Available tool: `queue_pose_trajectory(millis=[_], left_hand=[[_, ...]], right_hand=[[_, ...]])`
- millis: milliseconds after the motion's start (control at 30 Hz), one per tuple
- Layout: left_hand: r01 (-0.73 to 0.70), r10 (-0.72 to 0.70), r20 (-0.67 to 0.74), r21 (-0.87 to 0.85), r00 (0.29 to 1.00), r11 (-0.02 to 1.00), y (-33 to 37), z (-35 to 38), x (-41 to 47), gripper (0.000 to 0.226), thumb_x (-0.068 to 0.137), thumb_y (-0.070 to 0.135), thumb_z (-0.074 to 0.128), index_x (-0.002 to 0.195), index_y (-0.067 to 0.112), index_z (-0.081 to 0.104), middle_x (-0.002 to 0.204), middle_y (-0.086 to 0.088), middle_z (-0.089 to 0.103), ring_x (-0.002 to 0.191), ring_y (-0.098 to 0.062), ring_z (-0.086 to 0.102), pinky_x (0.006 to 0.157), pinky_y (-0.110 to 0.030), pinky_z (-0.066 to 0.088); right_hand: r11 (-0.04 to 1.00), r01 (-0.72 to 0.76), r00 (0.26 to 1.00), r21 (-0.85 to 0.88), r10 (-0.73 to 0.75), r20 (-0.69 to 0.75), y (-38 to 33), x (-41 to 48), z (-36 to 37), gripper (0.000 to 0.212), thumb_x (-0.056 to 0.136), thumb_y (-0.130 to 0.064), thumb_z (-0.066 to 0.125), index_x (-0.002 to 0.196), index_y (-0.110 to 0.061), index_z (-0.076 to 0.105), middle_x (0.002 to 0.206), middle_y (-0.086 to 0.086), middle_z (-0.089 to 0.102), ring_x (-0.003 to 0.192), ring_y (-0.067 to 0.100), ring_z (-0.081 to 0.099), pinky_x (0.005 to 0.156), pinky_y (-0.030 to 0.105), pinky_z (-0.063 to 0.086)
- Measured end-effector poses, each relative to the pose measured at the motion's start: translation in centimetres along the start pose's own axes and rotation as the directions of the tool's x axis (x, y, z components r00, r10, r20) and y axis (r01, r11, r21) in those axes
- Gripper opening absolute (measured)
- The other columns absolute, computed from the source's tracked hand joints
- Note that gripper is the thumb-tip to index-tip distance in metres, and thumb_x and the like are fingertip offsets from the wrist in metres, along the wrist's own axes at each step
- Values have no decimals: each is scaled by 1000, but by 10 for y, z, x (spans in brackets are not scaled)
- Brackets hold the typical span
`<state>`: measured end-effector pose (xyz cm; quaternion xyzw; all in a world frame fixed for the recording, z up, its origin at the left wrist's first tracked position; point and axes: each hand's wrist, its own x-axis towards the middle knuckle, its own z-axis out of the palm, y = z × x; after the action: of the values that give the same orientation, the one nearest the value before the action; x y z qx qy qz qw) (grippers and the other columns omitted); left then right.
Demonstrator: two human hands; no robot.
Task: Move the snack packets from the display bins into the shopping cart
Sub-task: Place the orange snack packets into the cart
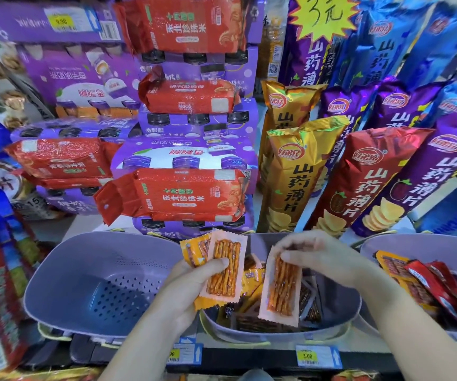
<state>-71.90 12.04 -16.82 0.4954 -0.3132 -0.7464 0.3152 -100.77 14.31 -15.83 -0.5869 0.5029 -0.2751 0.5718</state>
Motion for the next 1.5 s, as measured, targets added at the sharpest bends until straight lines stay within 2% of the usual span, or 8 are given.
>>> queue_pose_trajectory(millis=[100,267,667,767,867,1033,1367,1500], left_hand=[[-4,3,39,8,999,1000,-1,5,1,45,76,18,84,120,12,75,112,-16,80,100,-33,79,77,-43,64],[39,-37,113,-15,993,999,-2,7,4,55,69,24,89,121,11,77,117,-20,78,102,-36,78,72,-42,65],[17,-20,155,23,988,1000,-8,-6,7,44,64,16,99,105,14,84,115,-22,78,101,-38,79,71,-42,65],[-20,21,105,-11,994,1000,-7,-9,10,41,65,17,91,105,18,84,114,-19,79,100,-35,79,71,-42,65],[-19,21,87,-32,996,999,-6,-10,11,38,68,16,89,105,18,84,114,-19,79,101,-34,79,71,-41,66],[-15,16,99,-18,995,1000,-5,-8,12,38,65,18,89,103,19,85,113,-18,79,100,-33,79,70,-39,66],[-11,13,104,-23,994,1000,-6,-7,13,42,63,20,90,105,18,85,115,-18,79,101,-33,79,71,-40,66],[-5,8,96,-27,995,1000,-7,-7,13,55,61,21,91,115,12,81,115,-18,79,102,-34,79,71,-41,66]], right_hand=[[983,52,997,174,-41,-68,-19,4,8,23,97,-29,70,116,-15,76,114,10,76,109,31,73,92,39,60],[998,50,956,29,-40,-290,-26,24,36,9,94,-22,75,101,-25,80,103,2,79,97,27,75,93,57,58],[985,-173,926,7,165,-341,6,30,20,16,96,-33,72,99,-18,72,91,8,77,77,20,73,73,34,61],[665,-449,893,-597,303,-334,39,27,2,24,96,-39,69,109,-19,69,99,-6,71,84,13,66,75,29,52],[454,-501,838,-737,466,-283,62,26,7,47,92,-41,70,133,-20,59,122,0,70,107,19,66,88,31,53],[450,-513,829,-730,479,-287,79,32,19,75,84,-33,82,147,-20,44,144,2,58,130,23,56,108,36,47],[564,-501,856,-656,434,-280,84,41,20,41,86,-32,80,122,-33,60,123,-7,66,107,14,62,85,28,48],[550,-510,857,-661,392,-334,83,43,25,59,90,-35,75,143,-34,49,142,2,53,128,24,53,106,39,47]])
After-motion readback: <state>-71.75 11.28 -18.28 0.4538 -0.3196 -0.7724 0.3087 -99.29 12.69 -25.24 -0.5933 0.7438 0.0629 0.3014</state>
